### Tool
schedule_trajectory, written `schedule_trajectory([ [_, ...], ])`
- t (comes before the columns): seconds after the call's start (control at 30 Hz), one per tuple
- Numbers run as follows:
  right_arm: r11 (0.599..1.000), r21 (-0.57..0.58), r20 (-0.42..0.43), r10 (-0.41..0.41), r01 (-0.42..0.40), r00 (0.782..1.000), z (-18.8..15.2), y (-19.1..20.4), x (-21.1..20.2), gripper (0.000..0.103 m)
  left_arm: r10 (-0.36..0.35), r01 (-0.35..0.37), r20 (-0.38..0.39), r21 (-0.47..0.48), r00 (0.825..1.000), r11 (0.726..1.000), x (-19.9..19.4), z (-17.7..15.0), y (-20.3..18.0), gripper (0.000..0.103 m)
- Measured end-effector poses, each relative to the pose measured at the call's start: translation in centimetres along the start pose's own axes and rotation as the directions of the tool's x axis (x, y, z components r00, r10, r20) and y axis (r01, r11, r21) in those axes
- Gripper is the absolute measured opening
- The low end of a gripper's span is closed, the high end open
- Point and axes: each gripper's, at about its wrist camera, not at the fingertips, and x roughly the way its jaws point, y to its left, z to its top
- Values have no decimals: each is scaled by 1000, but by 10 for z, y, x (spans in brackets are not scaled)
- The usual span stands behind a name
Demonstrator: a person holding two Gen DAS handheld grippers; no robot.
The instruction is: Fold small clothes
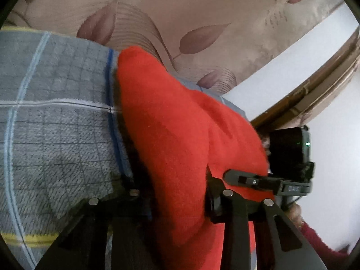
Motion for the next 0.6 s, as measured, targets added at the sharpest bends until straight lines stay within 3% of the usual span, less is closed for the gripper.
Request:
schedule_trajectory([
  [0.23,998,58,64,21,-25,998,-13,13,-11,28,103,-105,46,46,994,993,-13,-8,-26,33],
  [0.6,995,73,88,60,-66,994,-45,67,-23,28,236,-255,130,163,963,953,-72,-35,-70,33],
])
